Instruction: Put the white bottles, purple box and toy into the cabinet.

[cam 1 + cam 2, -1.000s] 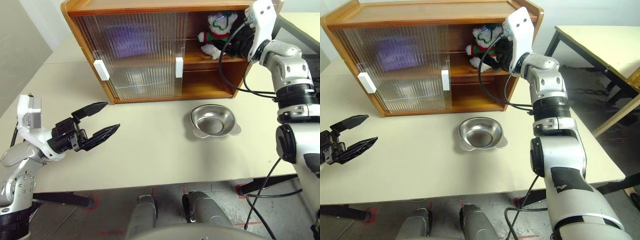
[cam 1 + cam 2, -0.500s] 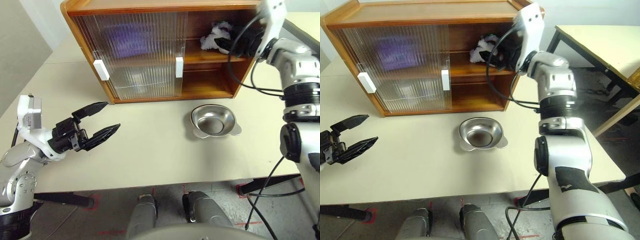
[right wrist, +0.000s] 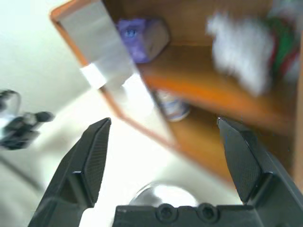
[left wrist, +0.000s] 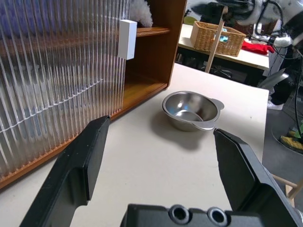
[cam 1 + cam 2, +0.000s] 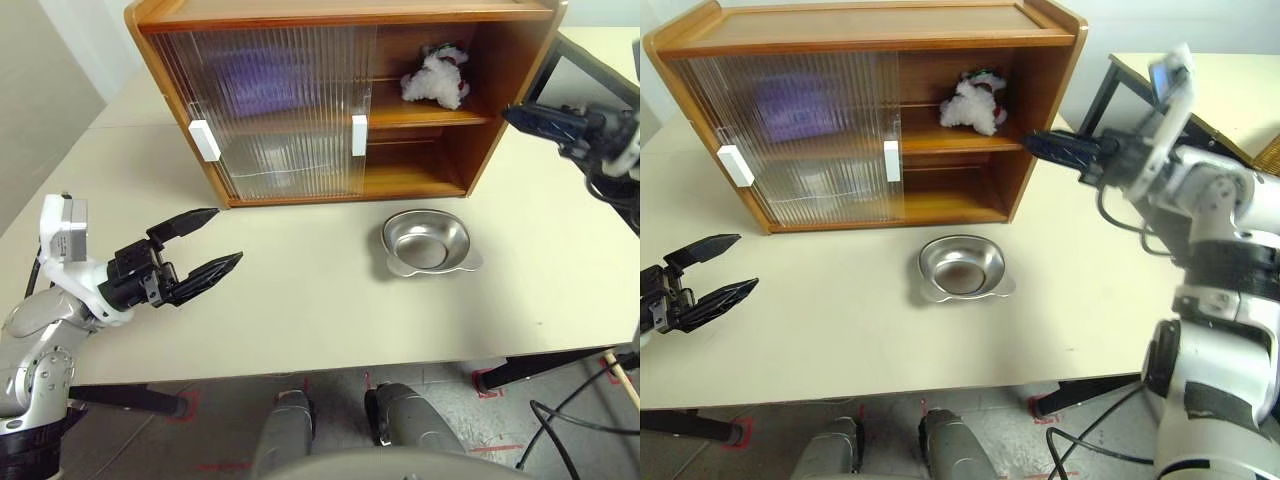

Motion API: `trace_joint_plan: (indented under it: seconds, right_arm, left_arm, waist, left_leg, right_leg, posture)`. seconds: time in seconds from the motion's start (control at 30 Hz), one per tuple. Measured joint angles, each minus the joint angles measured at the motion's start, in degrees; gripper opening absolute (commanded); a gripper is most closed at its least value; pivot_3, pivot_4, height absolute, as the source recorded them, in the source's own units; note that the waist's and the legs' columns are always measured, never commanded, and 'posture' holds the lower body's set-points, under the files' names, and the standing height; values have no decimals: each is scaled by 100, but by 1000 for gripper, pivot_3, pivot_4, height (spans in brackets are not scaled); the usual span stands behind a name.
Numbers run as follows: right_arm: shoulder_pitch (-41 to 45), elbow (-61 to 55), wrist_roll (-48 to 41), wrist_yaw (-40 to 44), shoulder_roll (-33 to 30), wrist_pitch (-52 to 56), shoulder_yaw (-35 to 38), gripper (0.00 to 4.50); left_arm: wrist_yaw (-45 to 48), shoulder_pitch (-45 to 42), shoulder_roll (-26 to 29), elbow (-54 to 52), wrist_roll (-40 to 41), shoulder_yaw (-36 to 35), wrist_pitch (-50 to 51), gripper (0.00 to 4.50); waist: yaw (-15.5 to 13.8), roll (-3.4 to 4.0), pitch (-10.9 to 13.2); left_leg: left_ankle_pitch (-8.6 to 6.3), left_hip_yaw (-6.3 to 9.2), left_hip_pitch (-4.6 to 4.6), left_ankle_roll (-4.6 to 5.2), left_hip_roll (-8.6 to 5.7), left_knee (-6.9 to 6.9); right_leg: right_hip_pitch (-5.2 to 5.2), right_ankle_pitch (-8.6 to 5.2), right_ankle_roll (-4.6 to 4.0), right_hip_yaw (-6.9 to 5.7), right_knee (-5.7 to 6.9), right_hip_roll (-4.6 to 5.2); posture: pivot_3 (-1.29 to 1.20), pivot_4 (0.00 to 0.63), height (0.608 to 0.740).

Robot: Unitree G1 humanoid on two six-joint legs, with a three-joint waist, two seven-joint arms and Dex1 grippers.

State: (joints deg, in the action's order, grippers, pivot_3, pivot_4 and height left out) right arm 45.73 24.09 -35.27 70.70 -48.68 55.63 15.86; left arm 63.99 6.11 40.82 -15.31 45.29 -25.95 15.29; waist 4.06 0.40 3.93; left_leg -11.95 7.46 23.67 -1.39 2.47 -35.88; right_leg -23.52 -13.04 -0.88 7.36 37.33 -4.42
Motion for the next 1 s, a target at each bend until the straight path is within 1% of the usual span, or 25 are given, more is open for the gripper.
trace_joint_plan:
  seconds: [0.1,0.2,0.37,0.5,0.77,0.97,1.0]
  right_arm:
    - [-989,86,-23,-67,-128,266,74,4473]
    - [-1523,226,-118,-255,-163,778,193,4473]
    - [-2565,68,-190,-279,-266,902,310,4473]
    - [-2655,-63,-312,-523,-135,1054,400,4473]
    - [-2704,-537,-623,-845,68,1609,415,4473]
    - [-2778,-1008,-974,-1069,411,2088,403,4473]
    - [-2779,-1028,-997,-1103,439,2127,403,4308]
  left_arm:
    - [-2,56,-15,-46,3,3,6,4500]
    - [-2,49,-7,-55,8,1,16,4500]
    - [-17,70,-1,-66,14,-22,35,4500]
    - [-56,96,-4,-87,15,-21,53,4500]
    - [-83,27,9,-103,17,-21,71,4500]
    - [-77,19,16,-99,16,-21,71,4500]
    - [-77,16,17,-99,16,-21,71,4500]
  waist:
    - [-27,-23,29]
    - [-39,17,83]
    - [-35,25,129]
    - [12,33,142]
    - [-31,9,157]
    - [-31,-3,165]
    - [-31,-3,165]
  left_leg:
    - [-3,10,-18,-5,-6,-3]
    - [-5,-1,-17,-12,-17,-4]
    - [-29,-1,-20,-50,-14,-2]
    - [-48,-11,-25,-54,-14,-2]
    - [-63,-7,-17,-31,-15,-1]
    - [-64,-8,-24,-30,-18,-3]
    - [-64,-8,-27,-30,-18,-3]
  right_leg:
    - [28,-8,4,1,-4,2]
    - [27,-10,9,13,-4,10]
    - [31,-34,16,12,-7,6]
    - [32,-54,21,19,-7,4]
    - [34,-81,31,23,-7,0]
    - [42,-81,33,25,-7,-3]
    - [46,-81,33,25,-7,-3]
  posture:
    - [-120,134,740]
    - [-114,139,740]
    - [-116,143,740]
    - [-122,142,740]
    - [-124,139,740]
    - [-127,133,740]
    - [-126,131,740]
